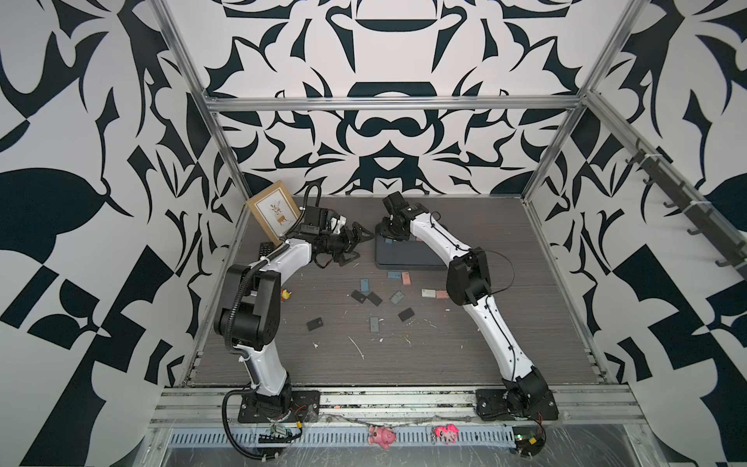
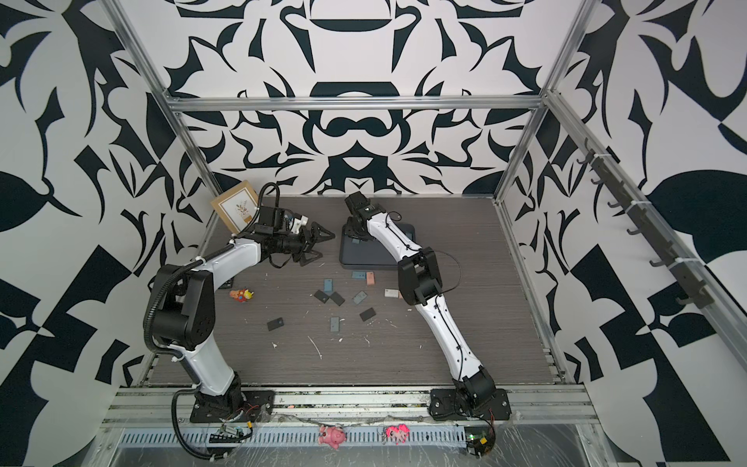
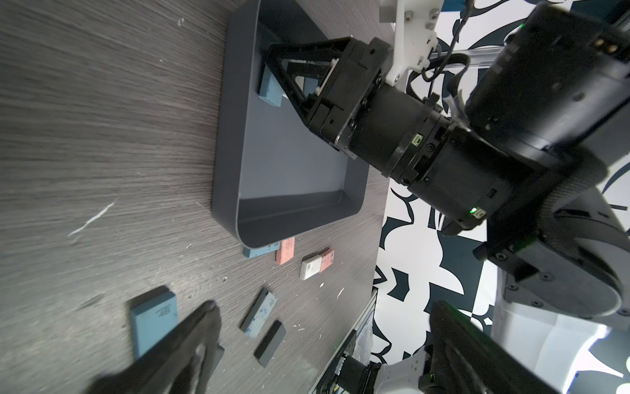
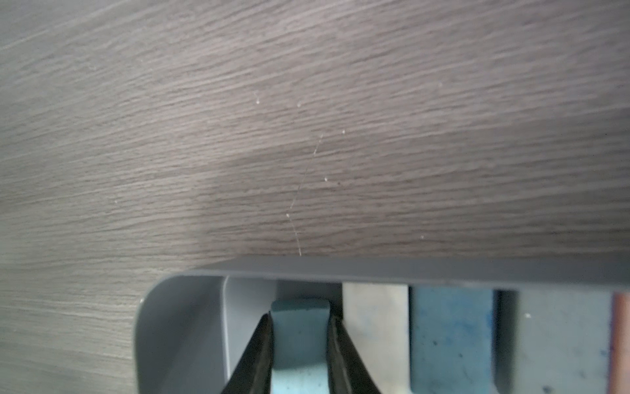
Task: Put the eraser in the storage box
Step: Place the eraser in the storage box.
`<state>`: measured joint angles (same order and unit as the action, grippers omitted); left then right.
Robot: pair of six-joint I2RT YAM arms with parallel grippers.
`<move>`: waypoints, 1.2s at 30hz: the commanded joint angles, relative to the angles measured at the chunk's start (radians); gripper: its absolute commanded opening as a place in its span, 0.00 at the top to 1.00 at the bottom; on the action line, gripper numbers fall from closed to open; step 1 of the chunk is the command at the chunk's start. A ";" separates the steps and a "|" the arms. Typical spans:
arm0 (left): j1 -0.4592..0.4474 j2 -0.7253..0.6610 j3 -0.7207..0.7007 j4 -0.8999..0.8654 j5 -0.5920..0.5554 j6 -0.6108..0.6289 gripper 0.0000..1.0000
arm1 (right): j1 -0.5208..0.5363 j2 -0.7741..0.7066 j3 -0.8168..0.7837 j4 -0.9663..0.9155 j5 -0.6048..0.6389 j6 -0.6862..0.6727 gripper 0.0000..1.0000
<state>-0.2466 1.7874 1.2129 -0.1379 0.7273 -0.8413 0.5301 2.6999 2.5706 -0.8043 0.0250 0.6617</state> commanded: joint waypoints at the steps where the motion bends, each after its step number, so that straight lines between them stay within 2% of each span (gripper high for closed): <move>1: 0.007 0.011 0.009 0.011 0.020 -0.007 0.01 | -0.002 -0.022 0.039 0.028 0.016 0.010 0.71; 8: 0.009 0.009 0.007 0.011 0.021 -0.008 0.01 | -0.003 -0.014 0.091 0.030 0.036 -0.025 0.69; 36: 0.014 0.004 0.008 0.012 0.026 -0.011 0.01 | -0.004 0.009 0.091 -0.001 0.092 -0.063 0.68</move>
<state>-0.2390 1.7874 1.2129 -0.1375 0.7383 -0.8452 0.5297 2.7049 2.6320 -0.7887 0.0872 0.6186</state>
